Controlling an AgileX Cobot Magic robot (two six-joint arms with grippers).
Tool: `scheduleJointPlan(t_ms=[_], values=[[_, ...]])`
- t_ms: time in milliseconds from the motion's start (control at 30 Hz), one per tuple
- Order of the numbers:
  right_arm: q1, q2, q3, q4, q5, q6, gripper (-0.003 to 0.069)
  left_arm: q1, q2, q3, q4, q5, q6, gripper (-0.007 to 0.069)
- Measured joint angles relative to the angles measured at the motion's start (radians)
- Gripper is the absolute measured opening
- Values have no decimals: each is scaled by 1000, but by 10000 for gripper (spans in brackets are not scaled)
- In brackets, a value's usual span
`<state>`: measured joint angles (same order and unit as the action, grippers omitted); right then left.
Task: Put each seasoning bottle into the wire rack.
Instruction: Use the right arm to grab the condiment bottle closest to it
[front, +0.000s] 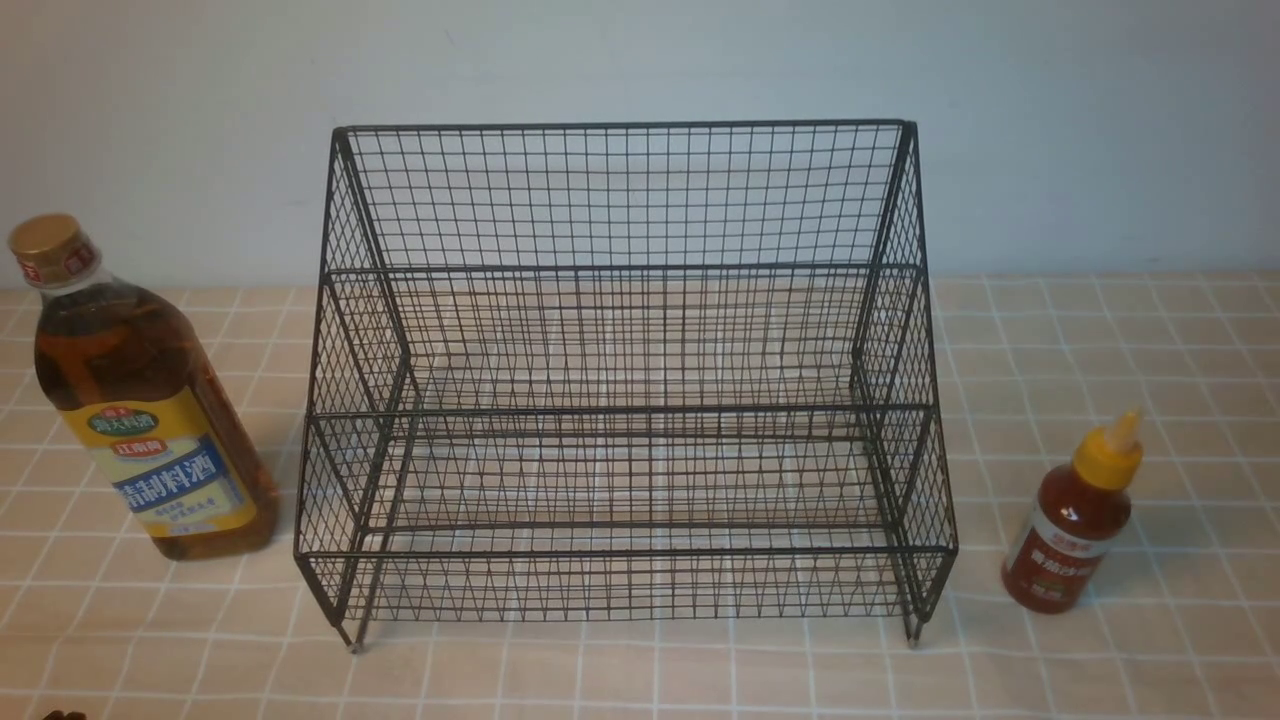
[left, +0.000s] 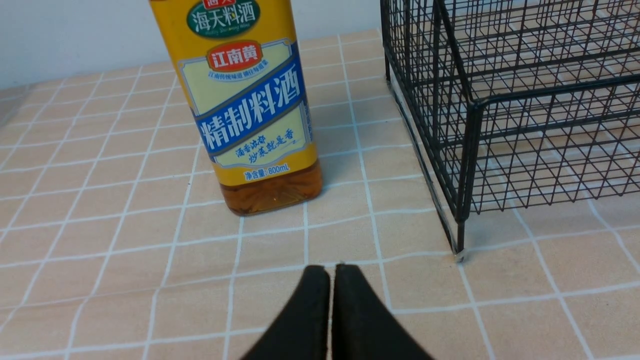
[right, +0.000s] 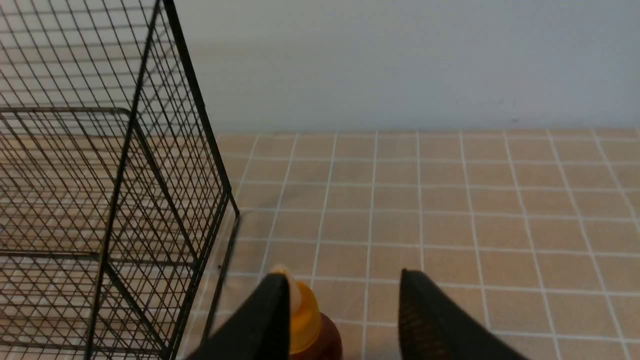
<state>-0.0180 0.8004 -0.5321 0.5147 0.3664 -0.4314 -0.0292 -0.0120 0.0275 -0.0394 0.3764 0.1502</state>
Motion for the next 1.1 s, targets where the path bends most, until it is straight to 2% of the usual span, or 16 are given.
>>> scheduleJointPlan(t_ms=[167,267,433,600,700,800,833,933,967,1100], values=[[33,198,-117,54,62,-26,512,0,0,0,0,0,0,-7],[91,284,-155,61,62,-51,582,0,0,0,0,0,0,-7],[149,398,-162,64,22,-72,613,0,0,0,0,0,0,-7],[151,496,-162,50,3,-75,615,0,0,0,0,0,0,-7],[151,529,-162,26,-10,-75,601,0,0,0,0,0,0,-7],[151,555,-163,15,-12,-71,547,0,0,0,0,0,0,-7],[151,558,-163,12,-12,-71,507,0,0,0,0,0,0,-7],[151,559,-166,-15,-10,-71,322,0,0,0,0,0,0,-7],[151,559,-169,-20,-6,-71,288,0,0,0,0,0,0,-7],[151,552,-197,-42,70,-71,297,0,0,0,0,0,0,-7]])
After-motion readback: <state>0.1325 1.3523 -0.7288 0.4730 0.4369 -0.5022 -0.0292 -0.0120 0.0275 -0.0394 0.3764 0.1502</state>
